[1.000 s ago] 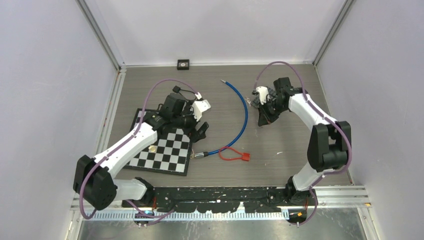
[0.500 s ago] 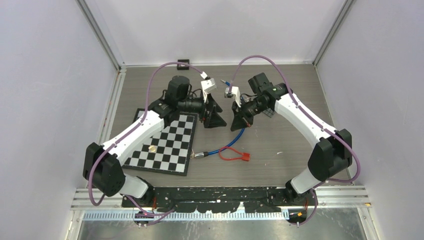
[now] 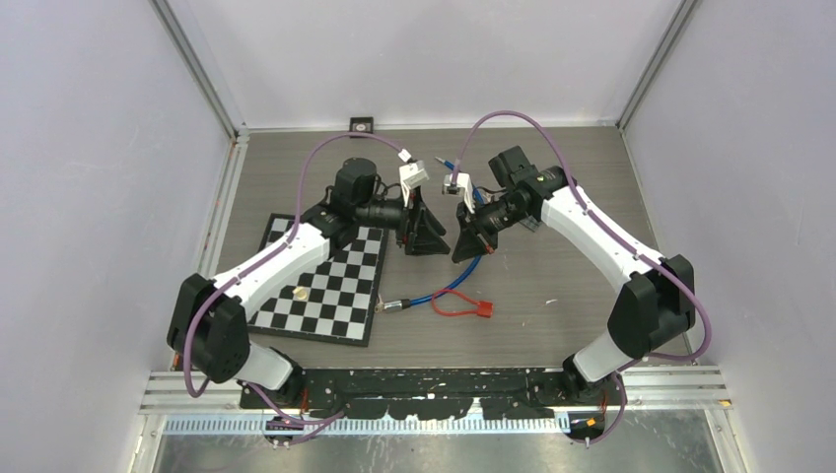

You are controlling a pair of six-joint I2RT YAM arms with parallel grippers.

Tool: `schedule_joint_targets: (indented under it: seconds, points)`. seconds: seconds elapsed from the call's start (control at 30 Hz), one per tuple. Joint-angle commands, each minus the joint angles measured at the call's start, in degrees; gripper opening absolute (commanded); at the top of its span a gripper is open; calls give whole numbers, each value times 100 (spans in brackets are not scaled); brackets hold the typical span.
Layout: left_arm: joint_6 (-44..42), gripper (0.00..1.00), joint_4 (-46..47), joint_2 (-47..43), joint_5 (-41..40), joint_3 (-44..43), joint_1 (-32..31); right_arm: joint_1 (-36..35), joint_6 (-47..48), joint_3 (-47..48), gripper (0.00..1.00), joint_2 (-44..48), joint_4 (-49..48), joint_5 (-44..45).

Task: Unlock with the key

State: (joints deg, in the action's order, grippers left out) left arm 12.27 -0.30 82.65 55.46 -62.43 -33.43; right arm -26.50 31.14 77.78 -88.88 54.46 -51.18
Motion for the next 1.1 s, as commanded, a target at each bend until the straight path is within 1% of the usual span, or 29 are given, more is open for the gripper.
schedule_joint_targets:
  seconds: [0.0, 0.1, 0.2, 0.37, 0.5, 0.67, 0.97, 1.0, 1.07]
  points:
    - [-62, 62, 307, 75, 114, 48, -39, -24, 67, 30, 0, 244, -17, -302]
    - [-145, 61, 275, 137, 27, 47, -43, -30, 96, 37, 0, 269, 28, -363]
    - [-106, 58, 276, 254, 67, 38, -53, -31, 120, 15, 1, 305, 43, -350]
    - [21, 45, 284, 417, 170, 35, -112, -26, 130, 4, 1, 333, 43, -294]
    - [111, 41, 322, 469, 206, 55, -125, -31, 138, -15, 1, 345, 35, -253]
    - [200, 32, 355, 488, 270, 45, -148, -30, 138, -22, 0, 341, 33, -213]
    - [209, 13, 359, 495, 364, 72, -162, -25, 73, -32, 0, 328, -36, -131]
    - [218, 9, 368, 507, 375, 74, -169, -29, 67, -34, 0, 332, -51, -115]
    - [229, 3, 364, 530, 398, 81, -181, -21, 24, -58, 0, 360, -89, -79]
